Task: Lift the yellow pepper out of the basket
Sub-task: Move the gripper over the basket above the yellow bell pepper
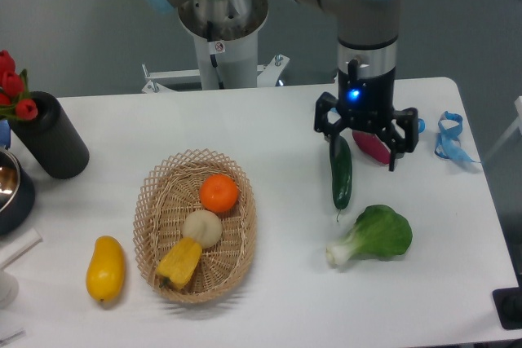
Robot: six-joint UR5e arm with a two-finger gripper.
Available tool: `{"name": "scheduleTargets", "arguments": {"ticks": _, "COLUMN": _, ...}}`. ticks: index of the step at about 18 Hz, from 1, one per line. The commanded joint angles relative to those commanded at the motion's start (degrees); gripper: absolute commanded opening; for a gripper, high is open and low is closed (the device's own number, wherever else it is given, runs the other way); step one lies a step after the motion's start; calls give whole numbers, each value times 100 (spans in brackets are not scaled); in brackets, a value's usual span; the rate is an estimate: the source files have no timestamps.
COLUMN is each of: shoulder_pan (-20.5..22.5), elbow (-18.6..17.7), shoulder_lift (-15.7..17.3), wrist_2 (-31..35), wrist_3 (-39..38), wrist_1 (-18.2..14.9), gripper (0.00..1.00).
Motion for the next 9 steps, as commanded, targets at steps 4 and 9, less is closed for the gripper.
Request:
{"name": "scheduleTargets", "arguments": {"ticks": 4, "shoulder_pan": -378, "elbow": -44, "shoulder_lift": -228, "wrist_2": 61, "wrist_3": -877, "wrist_1": 9, "gripper": 100}}
{"name": "scheduleTargets", "arguments": {"ticks": 9, "shoulder_pan": -792, "elbow": 35, "shoulder_lift": -509, "wrist_2": -463, "wrist_3": -1845, "wrist_1": 131, "gripper": 100}}
